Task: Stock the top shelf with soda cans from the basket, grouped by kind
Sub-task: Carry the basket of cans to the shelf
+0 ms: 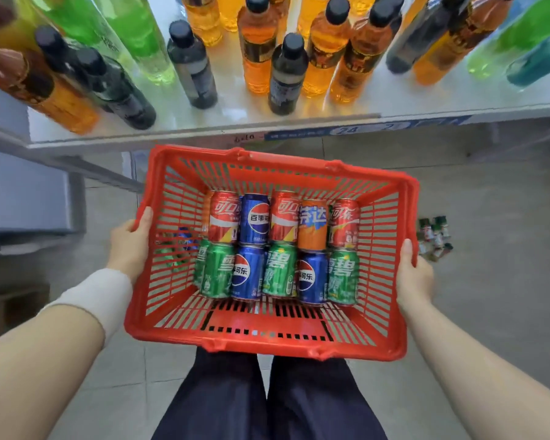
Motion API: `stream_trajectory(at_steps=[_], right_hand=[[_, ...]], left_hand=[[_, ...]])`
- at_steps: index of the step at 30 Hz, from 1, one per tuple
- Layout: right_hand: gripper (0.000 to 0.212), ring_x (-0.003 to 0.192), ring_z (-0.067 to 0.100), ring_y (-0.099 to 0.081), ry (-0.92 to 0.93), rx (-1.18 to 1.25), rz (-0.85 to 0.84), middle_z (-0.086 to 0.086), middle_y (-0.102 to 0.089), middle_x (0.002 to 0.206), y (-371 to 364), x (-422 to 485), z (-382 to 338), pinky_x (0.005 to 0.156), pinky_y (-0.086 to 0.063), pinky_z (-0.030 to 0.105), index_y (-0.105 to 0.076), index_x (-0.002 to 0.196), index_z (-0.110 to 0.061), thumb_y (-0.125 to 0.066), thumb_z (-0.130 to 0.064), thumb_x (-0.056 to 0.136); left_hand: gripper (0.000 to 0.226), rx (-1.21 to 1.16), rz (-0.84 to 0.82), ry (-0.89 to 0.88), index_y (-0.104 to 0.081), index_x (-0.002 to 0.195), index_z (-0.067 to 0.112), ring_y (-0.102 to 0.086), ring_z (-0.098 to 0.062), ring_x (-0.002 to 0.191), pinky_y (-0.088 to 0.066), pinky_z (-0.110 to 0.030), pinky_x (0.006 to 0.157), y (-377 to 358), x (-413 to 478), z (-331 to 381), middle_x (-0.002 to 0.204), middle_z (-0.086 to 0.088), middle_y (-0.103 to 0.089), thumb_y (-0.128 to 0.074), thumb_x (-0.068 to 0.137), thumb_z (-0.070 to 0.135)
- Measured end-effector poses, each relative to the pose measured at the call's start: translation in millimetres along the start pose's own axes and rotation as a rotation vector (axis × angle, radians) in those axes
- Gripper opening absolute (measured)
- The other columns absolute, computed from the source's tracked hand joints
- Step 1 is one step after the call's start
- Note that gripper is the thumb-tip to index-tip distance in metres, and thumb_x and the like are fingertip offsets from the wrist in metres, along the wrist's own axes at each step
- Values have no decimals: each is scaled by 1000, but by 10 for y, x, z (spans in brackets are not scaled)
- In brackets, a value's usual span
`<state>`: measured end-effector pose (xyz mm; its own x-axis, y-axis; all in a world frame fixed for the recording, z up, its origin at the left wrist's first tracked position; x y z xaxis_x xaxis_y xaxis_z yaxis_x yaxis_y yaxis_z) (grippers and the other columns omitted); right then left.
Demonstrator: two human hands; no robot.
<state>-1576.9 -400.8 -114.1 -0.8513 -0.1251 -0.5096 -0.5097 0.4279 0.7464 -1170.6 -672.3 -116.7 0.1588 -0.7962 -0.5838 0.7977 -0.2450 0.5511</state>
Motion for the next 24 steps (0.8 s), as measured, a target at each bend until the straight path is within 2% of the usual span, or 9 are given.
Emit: stream_trajectory(at_steps=[2,4,8,12,14,17,19,21,24], right_hand=[[55,93,30,-59,32,-35,-18,14,-64,94,-194,310,-23,87,-44,38,-65,97,-6,-33,-51,95],[58,100,36,-59,67,-107,-25,20,-65,101,-437,612,2,90,-42,41,-65,97,-5,-31,-52,95],[63,104,40,-57,97,-159,-49,27,-64,105,-1046,1186,156,92,-41,43,-64,97,1,-31,-52,95],[65,110,44,-54,120,-192,-59,32,-60,113,-1629,1717,367,93,-39,43,-61,110,4,-31,-52,95],[63,111,44,-53,145,-211,-66,32,-59,114,-1875,1951,440,92,-39,42,-60,113,3,-30,-49,96],[62,107,43,-55,203,-207,-83,31,-61,110,-2182,2277,512,87,-40,40,-62,107,4,-30,-49,96],[62,104,43,-55,221,-213,-74,31,-62,107,-2323,2477,518,80,-39,38,-63,104,5,-31,-48,96],[63,104,44,-55,232,-227,-61,33,-61,107,-2444,2640,511,83,-40,40,-63,102,6,-30,-48,97],[63,106,44,-54,248,-223,-37,34,-60,109,-2562,2847,466,89,-39,41,-62,103,7,-31,-48,97]], left_hand=[[47,-2,33,34,-59,116,0,-52,-18,91,-37,-24,75,-177,129,-193,108,-11,-62,-43,95,40],[50,29,61,77,-60,116,1,-54,-22,94,-35,-27,78,-371,305,-425,103,-12,-60,-43,94,43],[54,13,95,135,-64,112,7,-59,-35,106,-42,-37,91,-844,844,-946,110,-22,-64,-45,90,52],[51,49,143,127,-64,111,3,-57,-37,107,-38,-32,84,-1320,1331,-1284,111,-26,-63,-45,92,47],[50,43,154,93,-64,112,2,-57,-37,108,-39,-34,90,-1538,1519,-1383,110,-25,-63,-46,93,45],[53,-6,133,49,-64,113,10,-60,-30,101,-42,-35,95,-1850,1785,-1543,104,-14,-65,-49,87,54],[58,-10,129,27,-66,104,16,-62,-32,98,-44,-44,98,-2029,1972,-1663,102,-14,-68,-46,80,64],[50,-27,119,44,-64,93,19,-64,-32,92,-47,-47,95,-2185,2097,-1758,97,-14,-69,-45,82,64],[44,-33,119,65,-60,89,21,-62,-29,86,-47,-41,90,-2386,2214,-1808,95,-12,-67,-44,85,62]])
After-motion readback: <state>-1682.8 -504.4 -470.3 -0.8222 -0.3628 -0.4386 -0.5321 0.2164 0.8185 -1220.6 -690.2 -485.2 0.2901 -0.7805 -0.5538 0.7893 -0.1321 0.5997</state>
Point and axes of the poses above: each hand's wrist, its own x-axis towards the middle knuckle, its own y-axis out of the back of the hand, z = x × y, the point moved 8 cm from there along x, towards the middle knuckle
